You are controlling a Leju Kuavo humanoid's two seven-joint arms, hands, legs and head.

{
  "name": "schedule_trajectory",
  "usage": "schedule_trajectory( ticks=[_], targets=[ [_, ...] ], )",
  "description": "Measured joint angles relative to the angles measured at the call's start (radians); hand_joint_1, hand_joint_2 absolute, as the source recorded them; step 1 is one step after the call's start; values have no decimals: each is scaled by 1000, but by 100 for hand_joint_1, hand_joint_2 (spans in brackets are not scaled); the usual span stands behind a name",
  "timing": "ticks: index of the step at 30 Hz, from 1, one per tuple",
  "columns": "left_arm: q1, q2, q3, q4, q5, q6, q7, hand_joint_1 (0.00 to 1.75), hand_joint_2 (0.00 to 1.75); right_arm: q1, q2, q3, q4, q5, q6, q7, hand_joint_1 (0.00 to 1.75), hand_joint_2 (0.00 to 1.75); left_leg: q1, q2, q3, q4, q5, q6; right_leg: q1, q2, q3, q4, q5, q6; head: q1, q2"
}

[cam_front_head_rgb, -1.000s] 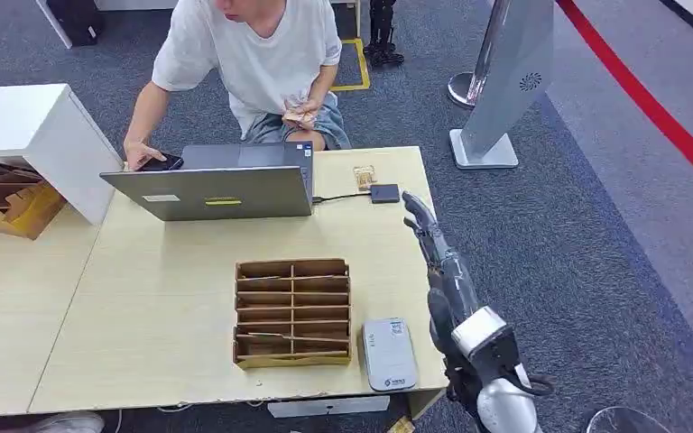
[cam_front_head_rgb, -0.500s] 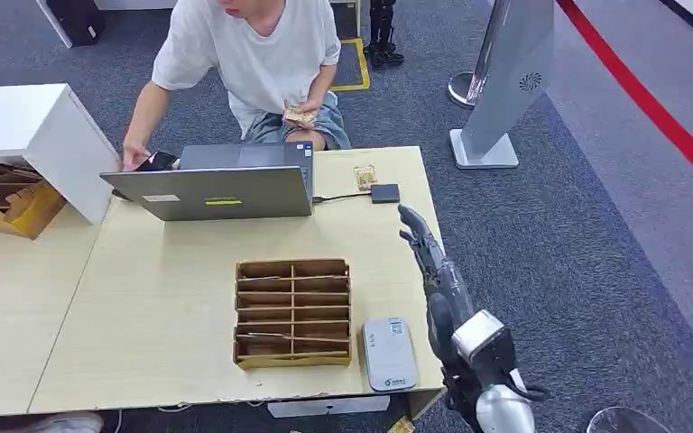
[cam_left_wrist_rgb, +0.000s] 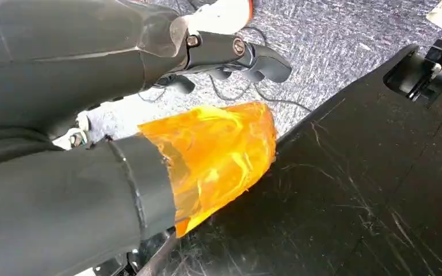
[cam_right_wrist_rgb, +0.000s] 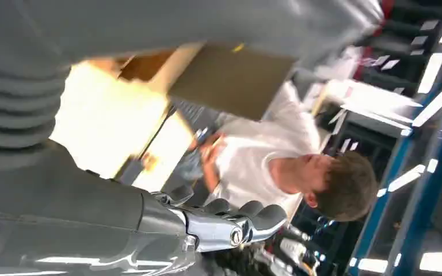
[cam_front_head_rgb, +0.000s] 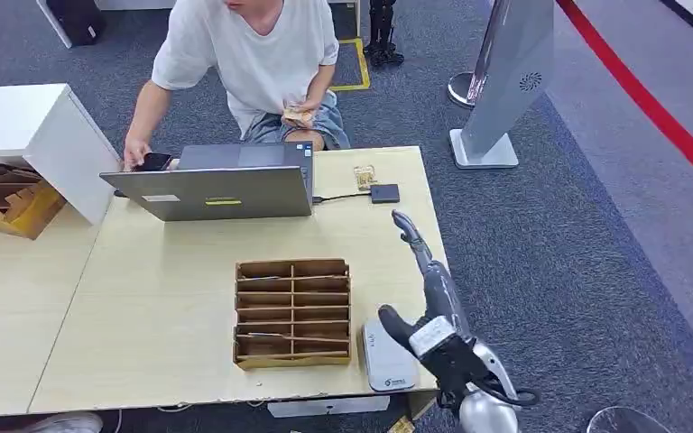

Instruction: Pass the card to the sensor for recognition and then transmit it.

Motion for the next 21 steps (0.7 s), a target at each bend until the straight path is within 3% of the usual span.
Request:
schedule_trajectory(
  ticks=[8, 21],
  targets=[
    [0, 1, -6, -7, 4, 9, 0, 0, 0, -43, -10, 119, 32, 353, -116, 111, 0, 175, 0, 0, 0, 0, 0, 0, 0, 0, 0, 0, 0, 0, 0, 0],
    [-4, 1, -24, -8, 5, 5, 0, 0, 0, -127, -43, 272, 95, 595, -161, 245, 0, 175, 0, 0, 0, 0, 0, 0, 0, 0, 0, 0, 0, 0, 0, 0]
  ],
)
